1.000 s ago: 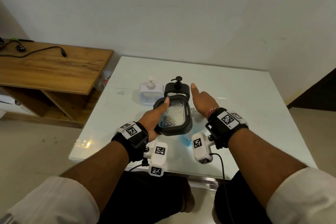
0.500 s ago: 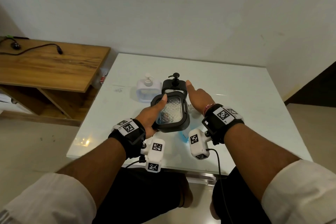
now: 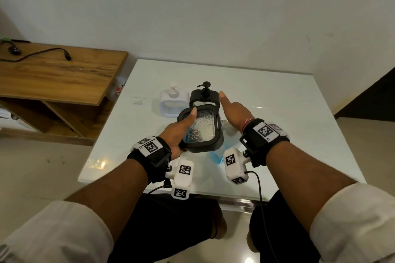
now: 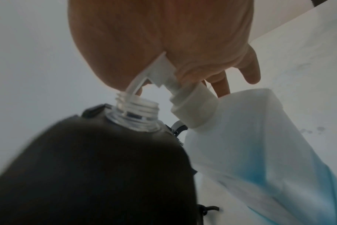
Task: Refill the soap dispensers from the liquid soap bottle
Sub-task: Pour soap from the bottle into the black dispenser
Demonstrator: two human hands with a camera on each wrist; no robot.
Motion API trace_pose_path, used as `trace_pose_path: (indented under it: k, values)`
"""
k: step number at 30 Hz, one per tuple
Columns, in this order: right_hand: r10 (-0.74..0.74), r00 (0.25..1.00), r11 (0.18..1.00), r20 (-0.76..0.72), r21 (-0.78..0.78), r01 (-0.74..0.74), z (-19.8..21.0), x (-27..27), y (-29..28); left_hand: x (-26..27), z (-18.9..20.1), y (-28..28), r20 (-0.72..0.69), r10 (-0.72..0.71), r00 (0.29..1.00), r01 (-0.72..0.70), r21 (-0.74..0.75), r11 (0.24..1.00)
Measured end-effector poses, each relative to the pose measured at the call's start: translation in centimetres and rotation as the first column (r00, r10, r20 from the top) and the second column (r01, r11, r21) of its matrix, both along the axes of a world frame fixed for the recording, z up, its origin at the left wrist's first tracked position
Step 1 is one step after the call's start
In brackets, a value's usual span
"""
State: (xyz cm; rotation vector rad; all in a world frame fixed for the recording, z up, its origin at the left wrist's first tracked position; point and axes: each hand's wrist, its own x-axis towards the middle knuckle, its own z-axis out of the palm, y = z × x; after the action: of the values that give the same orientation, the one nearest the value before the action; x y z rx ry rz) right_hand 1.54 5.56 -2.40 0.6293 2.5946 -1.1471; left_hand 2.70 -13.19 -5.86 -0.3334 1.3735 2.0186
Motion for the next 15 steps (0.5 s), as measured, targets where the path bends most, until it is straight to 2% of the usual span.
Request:
trace_pose_path:
  k: [4,10,15]
  values:
    - [-0.002,1.0,1.0,-0.011,-0.025,0.002,0.25,0.04,0.23,-0.02,0.13,0.03,0.005,0.03,1.0,-0.03,0.006,1.0]
    - [-0.009,1.0,0.998,0.019,0.063,0.007,-0.4,0.37,-0.12,0.15,-0.03,0.01,0.002,0.029,1.0,-0.029,0.007,1.0]
    - [-0.004,0.999,1.0,-0.037,-0.028,0.003,0.49,0.49,-0.02,0.42,0.33,0.09,0.002,0.032,0.999,-0.032,-0.003,0.999]
